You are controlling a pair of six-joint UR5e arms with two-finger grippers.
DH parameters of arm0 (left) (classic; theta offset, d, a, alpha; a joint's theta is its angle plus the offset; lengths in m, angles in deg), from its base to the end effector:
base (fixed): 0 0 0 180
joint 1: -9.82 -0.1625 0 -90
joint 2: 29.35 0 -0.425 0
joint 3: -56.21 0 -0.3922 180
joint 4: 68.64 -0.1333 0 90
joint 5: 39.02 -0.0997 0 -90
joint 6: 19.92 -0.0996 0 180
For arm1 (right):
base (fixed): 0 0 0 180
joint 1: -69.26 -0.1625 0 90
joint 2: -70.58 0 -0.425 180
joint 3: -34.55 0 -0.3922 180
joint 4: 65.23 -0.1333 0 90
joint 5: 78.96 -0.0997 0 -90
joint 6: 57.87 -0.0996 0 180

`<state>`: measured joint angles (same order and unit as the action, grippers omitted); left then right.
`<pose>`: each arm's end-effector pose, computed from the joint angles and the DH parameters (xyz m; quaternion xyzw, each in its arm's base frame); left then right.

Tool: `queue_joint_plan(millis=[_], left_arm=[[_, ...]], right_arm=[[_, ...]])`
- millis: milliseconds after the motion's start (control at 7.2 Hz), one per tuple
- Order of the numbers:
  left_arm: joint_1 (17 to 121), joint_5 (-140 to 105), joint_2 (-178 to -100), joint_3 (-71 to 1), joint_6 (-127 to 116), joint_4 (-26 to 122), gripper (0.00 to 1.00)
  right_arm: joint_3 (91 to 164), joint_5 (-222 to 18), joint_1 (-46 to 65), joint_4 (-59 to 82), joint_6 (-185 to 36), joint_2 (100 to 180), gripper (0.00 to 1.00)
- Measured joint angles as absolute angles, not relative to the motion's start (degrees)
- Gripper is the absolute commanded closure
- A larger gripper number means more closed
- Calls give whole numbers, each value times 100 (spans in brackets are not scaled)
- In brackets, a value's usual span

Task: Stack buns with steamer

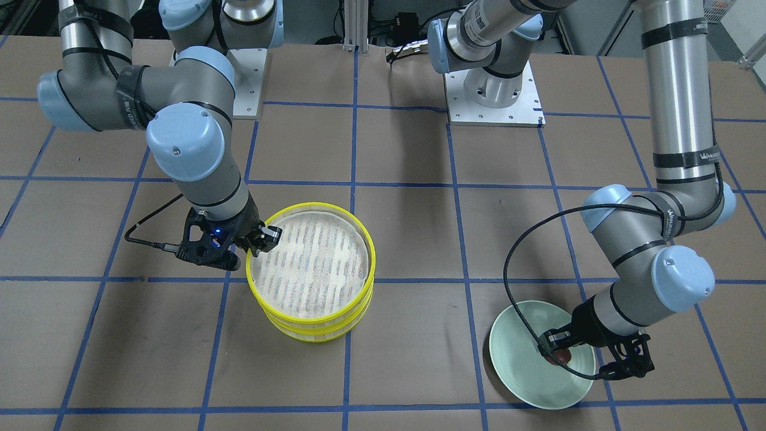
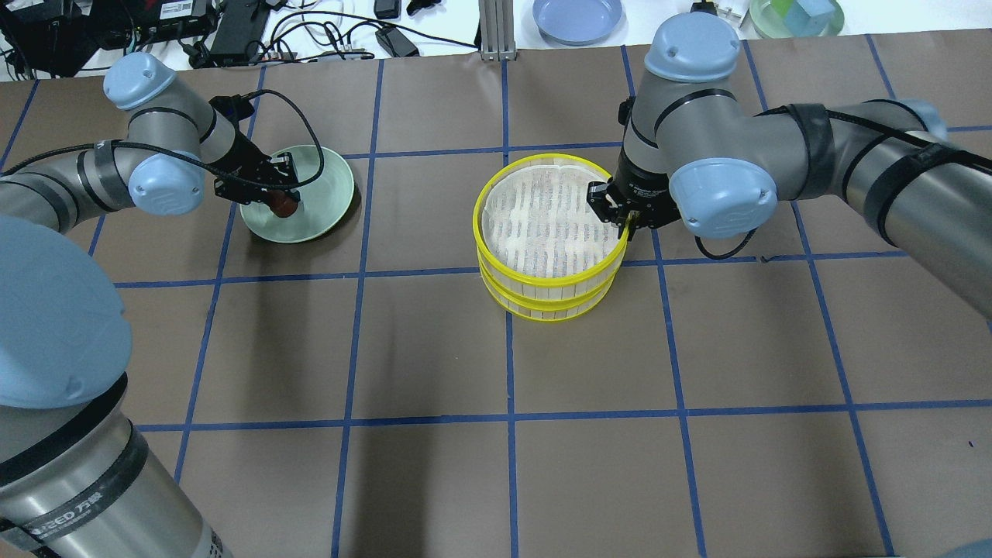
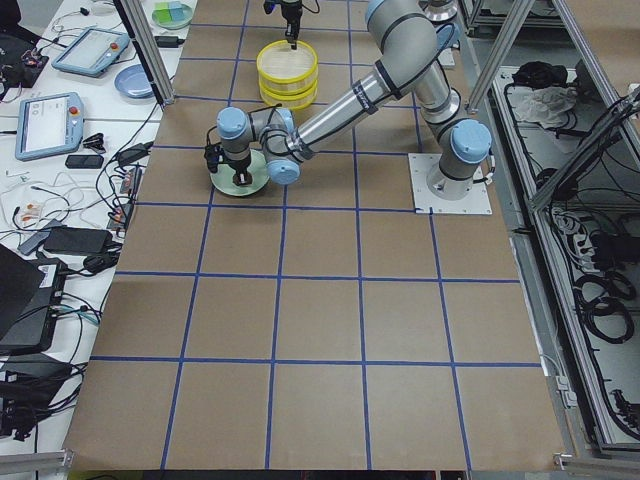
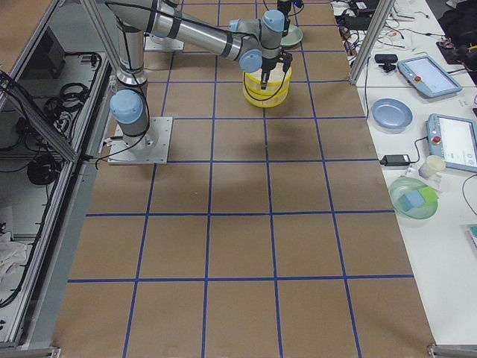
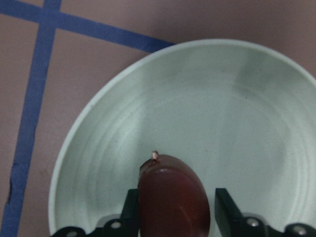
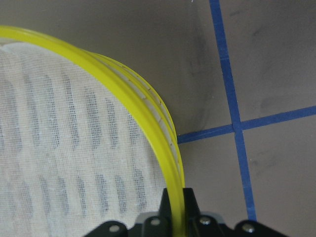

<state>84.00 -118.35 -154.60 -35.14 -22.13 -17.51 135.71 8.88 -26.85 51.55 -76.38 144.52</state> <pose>0.0349 -0.6799 0.1819 0.1161 -0.9887 0.0340 0.0887 0.1964 -0.5475 0.2912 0.1081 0.9940 0.0078 0.0176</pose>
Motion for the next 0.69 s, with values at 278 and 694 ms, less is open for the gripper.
queue_joint_plan(millis=[278,694], left_arm=[[8400,-11858,-15454,-3501,-2239,-1780,100],[8421,-11861,-15277,-3403,-2063,-1788,100]], right_arm=[[13571,879,-2707,5204,-7646,14410,100],[13571,881,-2716,5216,-7646,14372,29]])
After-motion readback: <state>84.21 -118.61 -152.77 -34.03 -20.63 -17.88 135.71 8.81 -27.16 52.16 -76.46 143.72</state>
